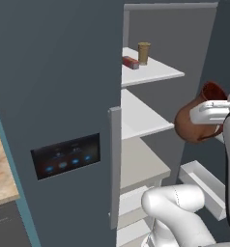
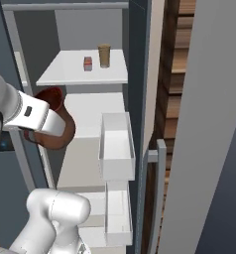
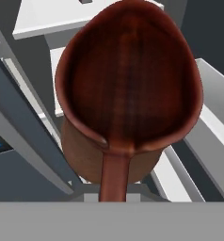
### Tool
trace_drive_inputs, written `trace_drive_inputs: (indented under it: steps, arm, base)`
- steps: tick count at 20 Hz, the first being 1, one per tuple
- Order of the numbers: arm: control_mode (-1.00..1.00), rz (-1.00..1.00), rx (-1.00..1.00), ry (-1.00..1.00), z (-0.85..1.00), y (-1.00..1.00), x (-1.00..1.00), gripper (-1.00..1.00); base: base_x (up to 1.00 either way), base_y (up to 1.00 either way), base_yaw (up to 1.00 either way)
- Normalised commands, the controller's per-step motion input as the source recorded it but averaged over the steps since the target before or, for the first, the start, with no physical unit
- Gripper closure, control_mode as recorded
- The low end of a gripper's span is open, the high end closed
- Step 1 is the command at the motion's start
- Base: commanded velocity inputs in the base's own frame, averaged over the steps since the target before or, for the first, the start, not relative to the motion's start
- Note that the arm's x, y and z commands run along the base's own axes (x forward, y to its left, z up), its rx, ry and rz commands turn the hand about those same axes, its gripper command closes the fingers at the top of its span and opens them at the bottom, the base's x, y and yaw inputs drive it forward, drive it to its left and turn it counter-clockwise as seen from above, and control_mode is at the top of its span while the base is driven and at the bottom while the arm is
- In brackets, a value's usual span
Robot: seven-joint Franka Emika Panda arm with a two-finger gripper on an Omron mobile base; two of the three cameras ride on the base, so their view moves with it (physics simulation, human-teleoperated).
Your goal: Move the bar and cup from the second highest shelf to the top shelf to make space. Then, place the pitcher from the counter on the cleared second highest shelf.
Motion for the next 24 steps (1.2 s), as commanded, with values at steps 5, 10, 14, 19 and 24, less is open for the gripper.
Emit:
trace_drive_inputs:
  steps: [5, 10, 14, 19, 24]
  arm:
    - [-1.00, 0.01, 0.00, -0.02, -0.05, 0.00, 0.00, 1.00]
    - [-1.00, 0.15, 0.00, -0.05, -0.44, 0.08, 0.00, 1.00]
    - [-1.00, 0.20, -0.02, 0.00, -0.49, 0.20, 0.01, 1.00]
    - [-1.00, 0.20, -0.06, 0.06, -0.23, 0.15, 0.00, 1.00]
    - [-1.00, 0.14, -0.03, 0.05, -0.11, 0.13, 0.18, 1.00]
  base:
    - [0.00, 0.00, 0.00]
    - [0.00, 0.00, 0.00]
    - [0.00, 0.00, 0.00]
    - [0.00, 0.00, 0.00]
    - [0.00, 0.00, 0.00]
